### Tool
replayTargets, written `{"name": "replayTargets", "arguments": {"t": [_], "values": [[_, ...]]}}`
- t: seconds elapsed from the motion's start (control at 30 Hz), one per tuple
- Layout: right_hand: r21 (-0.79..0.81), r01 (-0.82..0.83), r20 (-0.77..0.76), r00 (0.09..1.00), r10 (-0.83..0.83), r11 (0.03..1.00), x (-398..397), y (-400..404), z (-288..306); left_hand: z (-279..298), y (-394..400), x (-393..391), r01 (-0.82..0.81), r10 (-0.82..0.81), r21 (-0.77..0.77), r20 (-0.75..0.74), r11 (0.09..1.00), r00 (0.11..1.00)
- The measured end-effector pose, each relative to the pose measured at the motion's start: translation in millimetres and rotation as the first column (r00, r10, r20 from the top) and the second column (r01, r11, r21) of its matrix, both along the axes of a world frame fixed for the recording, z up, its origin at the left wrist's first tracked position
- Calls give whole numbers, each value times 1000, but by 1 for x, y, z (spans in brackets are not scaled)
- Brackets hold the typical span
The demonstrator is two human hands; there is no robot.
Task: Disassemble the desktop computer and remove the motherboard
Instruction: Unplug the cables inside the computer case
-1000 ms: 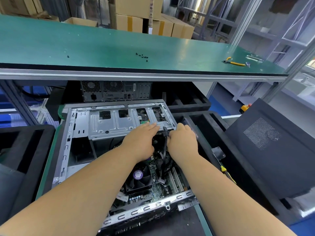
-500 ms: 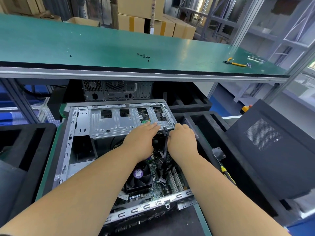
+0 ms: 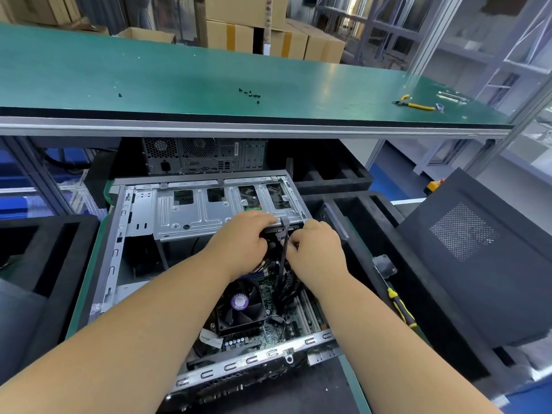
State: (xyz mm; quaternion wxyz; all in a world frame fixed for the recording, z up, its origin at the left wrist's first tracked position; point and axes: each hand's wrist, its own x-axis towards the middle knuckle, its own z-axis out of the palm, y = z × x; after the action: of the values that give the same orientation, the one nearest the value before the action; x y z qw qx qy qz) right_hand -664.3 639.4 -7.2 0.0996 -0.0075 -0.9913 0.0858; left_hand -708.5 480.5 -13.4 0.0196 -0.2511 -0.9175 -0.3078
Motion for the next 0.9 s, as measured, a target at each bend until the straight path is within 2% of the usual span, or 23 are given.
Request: {"name": "replayTargets", "arguments": {"t": [0.07,0.13,0.2,0.23,0.4,0.53,0.6,0.67,0.8,0.9], "values": [[-83,-1,-17,1000,0,997,0,1,-1,11,-1,8,-82,71,139,84,987,994],[-159,2,-22,1000,-6,987,-1,4,-1,22,-1,15,-142,60,214,350,966,935],[-209,3,-12,1000,-5,978,-1,5,1,28,1,21,-135,6,188,564,973,825],[-228,-4,-12,1000,2,974,-1,6,2,28,2,24,-106,-7,153,598,982,801],[-243,-59,-11,998,58,968,6,11,11,20,2,36,2,13,-31,477,1000,879],[-132,-63,6,998,64,989,14,18,21,19,-11,36,-76,112,-98,446,992,888],[-46,-70,94,993,74,996,18,21,27,17,-20,34,-123,151,-88,483,988,862],[57,-137,249,961,119,989,23,20,33,14,-27,34,-136,165,-96,497,986,852],[230,-374,503,836,220,898,30,11,39,7,-31,30,-247,224,-30,540,968,812],[243,-437,627,752,204,866,31,9,44,7,-34,24,-297,276,-38,490,954,827]]}}
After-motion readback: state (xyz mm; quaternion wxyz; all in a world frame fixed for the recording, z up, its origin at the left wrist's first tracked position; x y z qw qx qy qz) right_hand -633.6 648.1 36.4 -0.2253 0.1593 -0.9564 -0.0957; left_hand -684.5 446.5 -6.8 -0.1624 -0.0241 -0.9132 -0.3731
